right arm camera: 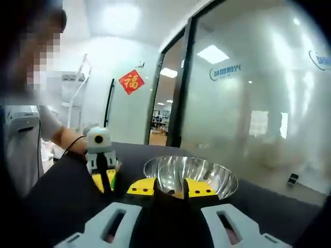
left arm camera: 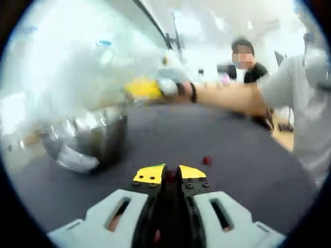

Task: Pick candy and put bowl

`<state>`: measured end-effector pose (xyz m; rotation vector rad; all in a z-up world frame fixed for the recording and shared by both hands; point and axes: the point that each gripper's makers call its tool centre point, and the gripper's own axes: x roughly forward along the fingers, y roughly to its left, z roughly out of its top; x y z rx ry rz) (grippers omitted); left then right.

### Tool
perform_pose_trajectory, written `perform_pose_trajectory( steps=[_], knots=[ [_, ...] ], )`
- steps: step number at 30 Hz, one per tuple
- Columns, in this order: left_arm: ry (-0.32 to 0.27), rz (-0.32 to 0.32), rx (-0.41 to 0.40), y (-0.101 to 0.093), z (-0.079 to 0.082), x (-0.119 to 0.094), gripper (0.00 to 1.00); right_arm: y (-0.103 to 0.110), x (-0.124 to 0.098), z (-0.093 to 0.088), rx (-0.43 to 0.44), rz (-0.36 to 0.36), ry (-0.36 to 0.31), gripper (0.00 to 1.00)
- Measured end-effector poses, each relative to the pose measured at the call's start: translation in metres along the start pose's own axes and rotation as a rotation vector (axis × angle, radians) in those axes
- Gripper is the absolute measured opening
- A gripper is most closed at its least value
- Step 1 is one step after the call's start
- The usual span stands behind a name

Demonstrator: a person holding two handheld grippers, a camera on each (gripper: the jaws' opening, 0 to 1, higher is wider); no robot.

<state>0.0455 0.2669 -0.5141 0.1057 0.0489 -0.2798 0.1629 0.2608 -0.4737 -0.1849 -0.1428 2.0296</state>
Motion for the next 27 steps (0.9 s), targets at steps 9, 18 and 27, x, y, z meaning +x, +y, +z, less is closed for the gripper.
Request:
perform_pose_trajectory(
  steps=[9,18,27],
  knots=[
    [-0.133,0.26,-0.091,0.119,0.075,-0.007,0.03,0.035,-0.029,-0.056,0.064,0.045,0.072,0.15],
    [-0.029,0.303,-0.08,0.14,0.051,0.036,0.04,0.043,-0.026,-0.059,0.068,0.091,0.062,0.15],
    [0.011,0.241,-0.033,0.125,0.038,0.051,0.24,0.048,-0.027,-0.063,0.054,0.109,0.079,0.15]
  ],
)
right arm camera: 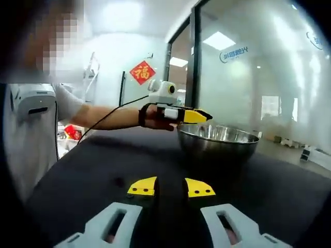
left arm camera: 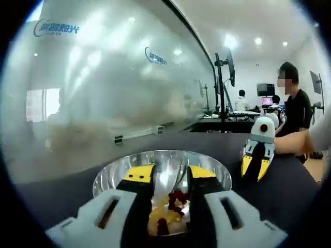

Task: Pick candy and put bowl

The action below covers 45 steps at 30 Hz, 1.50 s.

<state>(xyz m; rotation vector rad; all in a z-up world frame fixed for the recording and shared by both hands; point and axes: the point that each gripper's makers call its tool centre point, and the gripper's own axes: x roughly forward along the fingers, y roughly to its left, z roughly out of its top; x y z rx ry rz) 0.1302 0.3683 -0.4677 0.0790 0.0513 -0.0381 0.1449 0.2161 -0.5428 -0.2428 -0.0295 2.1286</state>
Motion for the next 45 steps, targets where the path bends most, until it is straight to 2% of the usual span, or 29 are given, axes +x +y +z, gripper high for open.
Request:
perform_pose_trajectory(
  steps=[5,8,11,15,18,20,24,27,33,37,40,45],
  knots=[
    [0.005,-0.027,-0.003,-0.006,-0.001,0.0,0.23,0.004,0.001,0.002,0.017,0.015,-0.01,0.15],
    [-0.003,-0.038,-0.01,-0.011,0.002,-0.007,0.22,0.004,0.001,-0.002,0.014,0.018,0.003,0.14],
    [-0.034,-0.062,-0.02,-0.02,0.01,-0.021,0.21,0.008,0.001,-0.005,0.015,0.048,0.011,0.14],
    [-0.096,-0.107,-0.037,-0.044,0.016,-0.057,0.2,0.026,0.001,-0.009,0.059,0.136,0.039,0.14],
    [-0.103,-0.119,-0.05,-0.06,0.008,-0.083,0.2,0.056,0.005,-0.015,0.059,0.265,0.091,0.14],
    [-0.094,-0.122,-0.079,-0.069,-0.001,-0.094,0.2,0.067,0.011,-0.021,0.032,0.299,0.127,0.15],
    [-0.049,-0.142,-0.075,-0.084,-0.021,-0.107,0.2,0.085,0.026,-0.022,0.019,0.354,0.157,0.15],
    [-0.025,-0.155,-0.051,-0.089,-0.031,-0.11,0.2,0.091,0.036,-0.02,0.021,0.376,0.17,0.15],
    [-0.017,-0.176,-0.064,-0.092,-0.037,-0.109,0.19,0.099,0.044,-0.021,0.014,0.409,0.192,0.15],
    [-0.016,-0.196,-0.079,-0.096,-0.042,-0.107,0.19,0.099,0.045,-0.022,0.002,0.408,0.188,0.12],
    [0.016,-0.213,-0.054,-0.102,-0.051,-0.105,0.19,0.1,0.045,-0.022,-0.01,0.408,0.178,0.06],
    [0.025,-0.233,-0.032,-0.11,-0.054,-0.103,0.19,0.101,0.045,-0.021,-0.041,0.398,0.165,0.05]
  ],
)
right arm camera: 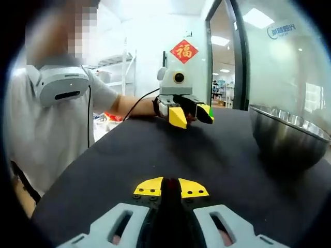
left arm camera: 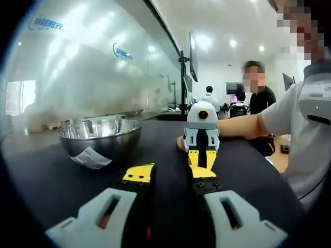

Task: Pick candy and put bowl

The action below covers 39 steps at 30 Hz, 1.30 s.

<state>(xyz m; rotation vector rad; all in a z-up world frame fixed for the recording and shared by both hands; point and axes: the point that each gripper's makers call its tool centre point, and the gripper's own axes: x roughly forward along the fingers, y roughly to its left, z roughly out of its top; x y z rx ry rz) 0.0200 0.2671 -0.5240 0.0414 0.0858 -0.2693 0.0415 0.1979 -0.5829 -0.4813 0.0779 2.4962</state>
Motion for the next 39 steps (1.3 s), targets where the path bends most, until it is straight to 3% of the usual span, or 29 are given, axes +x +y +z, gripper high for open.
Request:
perform_pose_trajectory(
  steps=[7,12,16,20,22,26,30,34,39],
  knots=[
    [-0.042,0.026,0.014,0.001,0.008,-0.002,0.18,-0.001,-0.004,0.005,-0.008,-0.024,-0.017,0.04],
    [-0.022,0.019,0.015,0.0,0.002,-0.001,0.18,-0.013,-0.024,0.02,-0.033,-0.074,-0.021,0.04],
    [0.02,0.012,0.041,-0.001,-0.008,0.002,0.18,-0.051,-0.055,0.055,-0.091,-0.234,-0.056,0.04],
    [0.024,0.008,0.045,-0.003,-0.008,0.002,0.18,-0.097,-0.08,0.092,-0.113,-0.345,-0.11,0.04],
    [0.035,0.018,0.059,-0.001,-0.011,0.002,0.18,-0.122,-0.088,0.101,-0.123,-0.413,-0.104,0.04],
    [0.049,0.031,0.065,0.001,-0.015,0.003,0.18,-0.17,-0.096,0.103,-0.098,-0.539,-0.071,0.04],
    [0.064,0.026,0.086,-0.002,-0.018,0.004,0.18,-0.197,-0.091,0.095,-0.068,-0.566,-0.039,0.05],
    [0.065,0.026,0.098,-0.002,-0.017,0.004,0.18,-0.212,-0.082,0.085,-0.035,-0.571,0.009,0.05],
    [0.067,0.04,0.109,0.001,-0.015,0.003,0.18,-0.215,-0.074,0.078,-0.004,-0.552,0.005,0.06]
  ],
)
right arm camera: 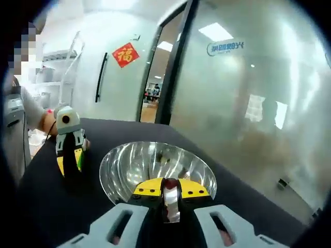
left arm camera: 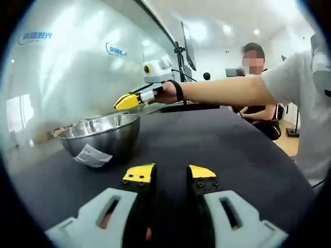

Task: Pick candy and put bowl

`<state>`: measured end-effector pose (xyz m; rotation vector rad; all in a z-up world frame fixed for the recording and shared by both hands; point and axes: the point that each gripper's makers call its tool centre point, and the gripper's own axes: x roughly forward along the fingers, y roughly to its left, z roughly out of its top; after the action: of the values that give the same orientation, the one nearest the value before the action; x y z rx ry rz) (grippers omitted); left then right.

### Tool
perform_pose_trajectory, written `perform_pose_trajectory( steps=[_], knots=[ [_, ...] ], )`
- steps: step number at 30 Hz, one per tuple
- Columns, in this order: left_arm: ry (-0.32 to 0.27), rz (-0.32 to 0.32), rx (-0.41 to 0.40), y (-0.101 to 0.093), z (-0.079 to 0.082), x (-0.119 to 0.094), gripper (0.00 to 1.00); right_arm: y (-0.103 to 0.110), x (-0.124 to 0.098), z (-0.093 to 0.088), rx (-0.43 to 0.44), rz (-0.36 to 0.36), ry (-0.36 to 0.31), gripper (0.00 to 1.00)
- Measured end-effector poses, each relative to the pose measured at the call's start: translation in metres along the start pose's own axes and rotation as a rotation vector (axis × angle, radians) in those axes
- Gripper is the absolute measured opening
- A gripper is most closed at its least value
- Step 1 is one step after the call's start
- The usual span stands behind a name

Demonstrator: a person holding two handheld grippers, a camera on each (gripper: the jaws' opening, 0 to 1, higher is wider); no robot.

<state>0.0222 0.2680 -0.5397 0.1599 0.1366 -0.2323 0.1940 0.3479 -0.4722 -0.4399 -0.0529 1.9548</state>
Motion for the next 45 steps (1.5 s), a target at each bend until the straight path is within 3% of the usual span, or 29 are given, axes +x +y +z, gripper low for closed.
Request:
perform_pose_trajectory(
  steps=[7,10,15,21,23,29,35,37,38,39,42,45],
  knots=[
    [0.012,0.017,0.002,0.003,-0.002,0.001,0.18,0.008,0.004,-0.008,0.021,0.034,0.008,0.1],
    [0.012,0.016,0.001,0.003,-0.003,0.001,0.18,0.013,-0.001,0.006,0.034,0.048,-0.069,0.09],
    [0.016,0.024,0.002,0.005,-0.004,0.0,0.18,0.034,-0.028,0.004,0.016,0.055,-0.107,0.09],
    [0.011,0.039,-0.006,0.009,-0.003,0.0,0.18,0.062,-0.077,-0.023,0.019,0.032,-0.126,0.09],
    [0.01,0.037,0.003,0.008,-0.001,-0.003,0.18,0.078,-0.092,-0.036,0.083,0.029,-0.155,0.09],
    [-0.024,0.08,-0.033,0.018,0.007,-0.007,0.18,0.106,-0.12,-0.075,0.105,0.009,-0.115,0.1],
    [-0.019,0.146,-0.081,0.03,0.002,-0.016,0.18,0.101,-0.144,-0.086,0.144,-0.052,-0.143,0.11],
    [-0.051,0.203,-0.124,0.04,0.008,-0.025,0.18,0.093,-0.146,-0.103,0.198,-0.094,-0.153,0.11],
    [-0.037,0.224,-0.121,0.043,0.007,-0.029,0.18,0.086,-0.146,-0.12,0.172,-0.134,-0.019,0.11],
    [-0.03,0.245,-0.108,0.044,0.006,-0.032,0.18,0.078,-0.144,-0.111,0.166,-0.173,-0.096,0.11],
    [0.001,0.27,-0.091,0.042,0.001,-0.038,0.18,0.08,-0.145,-0.105,0.186,-0.143,-0.122,0.11],
    [-0.034,0.274,-0.123,0.033,0.0,-0.042,0.18,0.081,-0.145,-0.104,0.184,-0.155,-0.123,0.11]
  ],
)
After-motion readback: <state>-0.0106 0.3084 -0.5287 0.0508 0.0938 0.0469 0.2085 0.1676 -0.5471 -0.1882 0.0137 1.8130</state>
